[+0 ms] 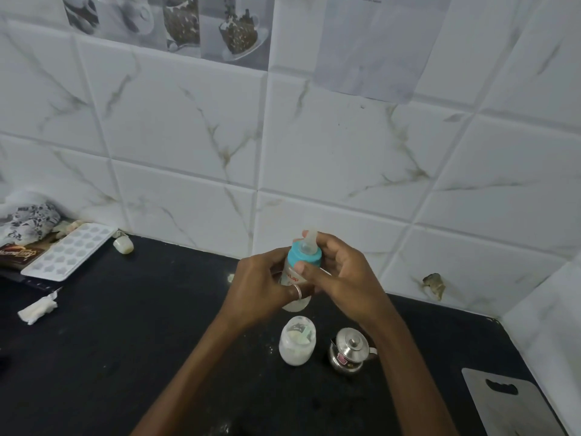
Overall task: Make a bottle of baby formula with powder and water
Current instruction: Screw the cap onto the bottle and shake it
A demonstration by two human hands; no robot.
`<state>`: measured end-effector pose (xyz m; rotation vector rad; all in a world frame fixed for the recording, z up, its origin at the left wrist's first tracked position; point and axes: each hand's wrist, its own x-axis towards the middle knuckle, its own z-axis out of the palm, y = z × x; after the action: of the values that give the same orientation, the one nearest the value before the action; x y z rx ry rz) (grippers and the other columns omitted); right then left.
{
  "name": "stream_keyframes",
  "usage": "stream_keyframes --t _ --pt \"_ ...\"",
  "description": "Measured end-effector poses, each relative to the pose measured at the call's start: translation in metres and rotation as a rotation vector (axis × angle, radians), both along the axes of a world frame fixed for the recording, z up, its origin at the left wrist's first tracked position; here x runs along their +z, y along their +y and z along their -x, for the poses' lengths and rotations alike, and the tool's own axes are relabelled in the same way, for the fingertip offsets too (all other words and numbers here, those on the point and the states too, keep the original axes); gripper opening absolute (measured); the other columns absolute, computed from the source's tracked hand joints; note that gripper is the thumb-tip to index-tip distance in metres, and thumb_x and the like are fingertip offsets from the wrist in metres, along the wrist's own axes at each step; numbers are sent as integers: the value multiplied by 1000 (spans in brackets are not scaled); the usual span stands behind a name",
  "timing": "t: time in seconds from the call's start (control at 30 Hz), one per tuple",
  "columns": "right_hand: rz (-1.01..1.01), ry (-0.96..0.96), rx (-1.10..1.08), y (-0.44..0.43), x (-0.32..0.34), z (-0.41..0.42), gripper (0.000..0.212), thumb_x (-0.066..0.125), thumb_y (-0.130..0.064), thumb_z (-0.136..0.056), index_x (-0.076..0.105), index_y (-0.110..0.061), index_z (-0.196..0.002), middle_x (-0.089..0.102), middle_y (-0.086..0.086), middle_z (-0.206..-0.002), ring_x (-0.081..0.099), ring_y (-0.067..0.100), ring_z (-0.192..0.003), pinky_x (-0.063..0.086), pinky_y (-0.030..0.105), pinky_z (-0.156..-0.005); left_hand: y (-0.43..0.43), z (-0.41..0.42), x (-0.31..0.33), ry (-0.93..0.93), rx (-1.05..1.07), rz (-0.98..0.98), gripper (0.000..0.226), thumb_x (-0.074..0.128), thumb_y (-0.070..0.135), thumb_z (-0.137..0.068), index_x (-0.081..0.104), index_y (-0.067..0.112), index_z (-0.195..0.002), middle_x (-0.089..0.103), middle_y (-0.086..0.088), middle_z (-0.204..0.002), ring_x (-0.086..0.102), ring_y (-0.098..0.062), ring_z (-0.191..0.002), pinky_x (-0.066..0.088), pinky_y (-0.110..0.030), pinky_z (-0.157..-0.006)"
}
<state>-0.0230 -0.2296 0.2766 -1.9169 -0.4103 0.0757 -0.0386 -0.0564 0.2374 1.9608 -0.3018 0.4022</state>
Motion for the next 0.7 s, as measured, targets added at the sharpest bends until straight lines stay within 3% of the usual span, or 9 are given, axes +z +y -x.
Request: stream_keyframes --t 0.07,0.17,0.23,0.33,0.43,0.5,0.57,0.63,0.7 --pt "-70 -15 -71 5 -5 5 53 80 -25 -88 60 -25 -137 69 -11 -130 64 9 -122 56 39 -101 -6 5 -1 -34 71 -12 57 79 53 -69 72 28 -119 69 32 -85 70 9 -87 54 -9 -71" --pt "-148 -86 -272 19 -23 19 44 84 -27 -83 65 -37 -122 71 -16 -122 66 -1 -115 58 22 -91 -16 13 -10 -105 218 -72 48 82 29 -70 65 36 -115 76 14 -83 72 -3 -77 60 -32 -68" --pt "-183 -107 -343 23 -32 26 42 85 -31 -81 61 -46 -113 71 -23 -114 66 -7 -109 57 14 -83 -19 15 -16 -110 231 -82 52 83 20 -71 64 37 -117 76 13 -86 72 -4 -78 60 -36 -68" --pt "-213 -15 -265 16 -41 30 59 82 -51 -76 57 -43 -128 70 -21 -119 67 -1 -112 59 24 -88 -20 16 -17 -92 193 -60 52 85 26 -72 65 37 -119 77 15 -95 72 -3 -86 61 -36 -73" --pt "-169 79 -160 11 -47 28 64 82 -54 -75 59 -32 -131 73 -8 -119 70 12 -112 59 41 -95 -22 17 -14 -81 176 -45 47 76 47 -76 67 34 -119 74 16 -101 71 -5 -93 61 -38 -77" --pt "-188 81 -159 9 -47 28 59 80 -52 -75 62 -28 -126 75 -4 -115 72 16 -109 59 46 -95 -23 18 -16 -54 140 -88 57 75 50 -74 62 35 -128 69 19 -112 66 -5 -104 59 -35 -85" --pt "-209 65 -178 3 -41 24 54 80 -48 -77 64 -25 -122 76 -1 -112 73 18 -106 60 48 -92 -22 18 -24 9 70 -109 77 83 44 -73 49 38 -141 58 22 -130 55 -1 -122 51 -21 -96" --pt "-334 47 -241 -8 -28 17 47 81 -44 -82 66 -22 -120 77 0 -111 74 20 -104 61 47 -91 -16 19 -29 64 38 -97 98 85 58 -68 34 40 -150 43 24 -143 40 6 -133 37 -7 -100" --pt "-587 47 -328 -20 -11 10 49 77 -47 -85 65 -18 -123 77 2 -114 74 22 -107 62 41 -85 -8 19 -34 98 56 -94 103 77 74 -66 28 43 -152 37 25 -148 34 7 -135 32 -11 -104"
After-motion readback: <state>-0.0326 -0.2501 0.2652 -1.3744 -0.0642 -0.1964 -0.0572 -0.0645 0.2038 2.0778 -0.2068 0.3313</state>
